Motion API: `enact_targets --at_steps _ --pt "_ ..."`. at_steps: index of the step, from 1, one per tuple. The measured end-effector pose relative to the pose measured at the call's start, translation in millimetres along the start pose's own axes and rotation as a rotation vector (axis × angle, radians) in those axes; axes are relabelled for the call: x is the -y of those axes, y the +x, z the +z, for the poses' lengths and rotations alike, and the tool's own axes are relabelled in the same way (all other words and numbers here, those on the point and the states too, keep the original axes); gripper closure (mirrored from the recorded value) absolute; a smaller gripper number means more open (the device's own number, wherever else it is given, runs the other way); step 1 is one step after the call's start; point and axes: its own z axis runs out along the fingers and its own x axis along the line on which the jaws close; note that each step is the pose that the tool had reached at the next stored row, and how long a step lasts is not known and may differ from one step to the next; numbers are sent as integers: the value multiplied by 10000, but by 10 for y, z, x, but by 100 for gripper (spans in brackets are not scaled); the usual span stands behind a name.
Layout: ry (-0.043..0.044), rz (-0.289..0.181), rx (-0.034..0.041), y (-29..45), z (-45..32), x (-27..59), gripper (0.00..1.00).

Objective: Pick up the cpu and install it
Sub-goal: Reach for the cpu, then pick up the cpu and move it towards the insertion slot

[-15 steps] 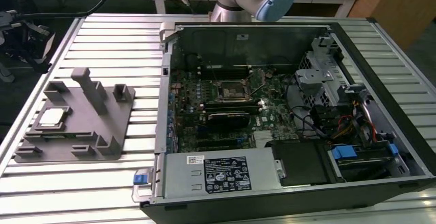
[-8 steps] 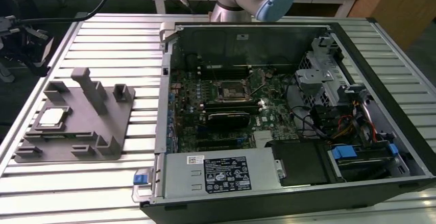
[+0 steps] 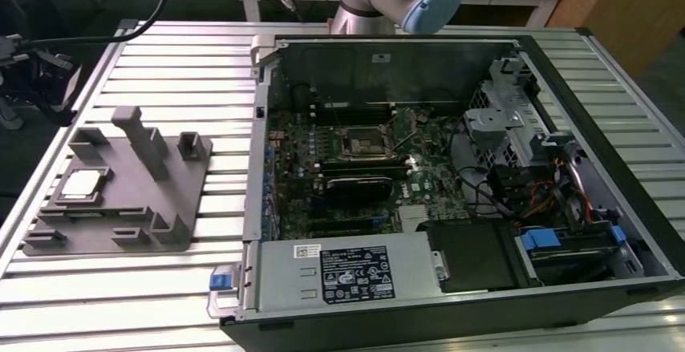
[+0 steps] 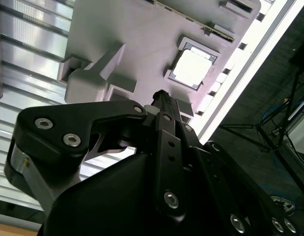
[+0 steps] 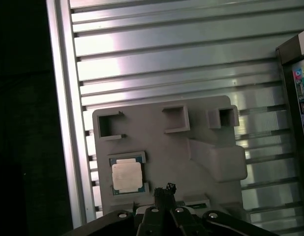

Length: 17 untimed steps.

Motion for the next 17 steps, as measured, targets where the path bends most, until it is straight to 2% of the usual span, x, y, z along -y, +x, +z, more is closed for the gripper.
enact_targets --at_steps 17 --pt "0 0 0 43 60 14 89"
